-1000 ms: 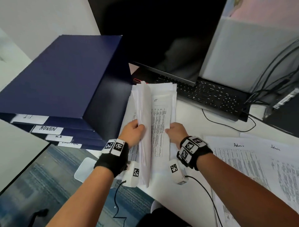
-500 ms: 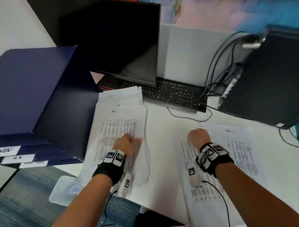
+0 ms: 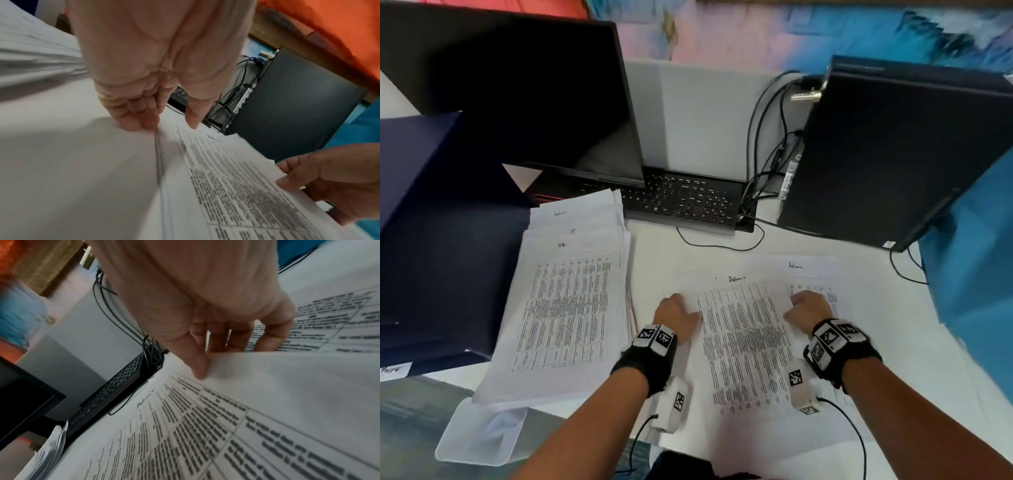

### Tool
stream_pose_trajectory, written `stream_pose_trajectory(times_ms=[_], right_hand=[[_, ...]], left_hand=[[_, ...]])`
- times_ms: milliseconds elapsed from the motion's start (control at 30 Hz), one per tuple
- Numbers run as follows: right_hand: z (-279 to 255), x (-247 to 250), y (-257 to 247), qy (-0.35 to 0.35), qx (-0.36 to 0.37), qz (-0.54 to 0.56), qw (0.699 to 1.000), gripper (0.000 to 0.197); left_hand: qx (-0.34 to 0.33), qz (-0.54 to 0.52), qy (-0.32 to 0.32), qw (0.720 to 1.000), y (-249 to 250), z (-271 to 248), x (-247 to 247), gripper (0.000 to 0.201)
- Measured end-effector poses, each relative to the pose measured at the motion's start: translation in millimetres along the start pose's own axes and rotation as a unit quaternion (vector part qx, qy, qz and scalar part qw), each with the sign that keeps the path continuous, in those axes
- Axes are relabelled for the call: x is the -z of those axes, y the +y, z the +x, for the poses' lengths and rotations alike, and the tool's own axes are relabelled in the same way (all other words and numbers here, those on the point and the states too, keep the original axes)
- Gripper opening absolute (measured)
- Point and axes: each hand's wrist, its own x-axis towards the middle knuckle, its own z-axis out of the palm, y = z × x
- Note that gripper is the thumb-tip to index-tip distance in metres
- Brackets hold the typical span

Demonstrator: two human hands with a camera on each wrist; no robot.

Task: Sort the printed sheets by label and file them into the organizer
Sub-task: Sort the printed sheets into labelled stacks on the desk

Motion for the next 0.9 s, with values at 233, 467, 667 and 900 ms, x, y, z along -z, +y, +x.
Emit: stream_pose_trajectory(times_ms=[233,467,667,900], right_hand=[[-3,8,13,-0.009,0.054,0.074,0.996,0.025],[-7,13,19,-0.045,0.08,0.093,0.991,0.033],[2,24,23,-0.009,0.047,0.119,0.992,0.004],[13,53,36,0.067,-0.115,-0.081,0.988,0.044]], left_hand=[[-0.002,-0.06,0.052,0.997,7,-2,-23,0.071],[0.019,-0.185,0.109,0.976,4,-2,-20,0.053],[-0.057,-0.241,0.082,0.965,17,-9,-26,0.019],[-0.063,-0.107,0.008,0.992,31,-3,-46,0.042]])
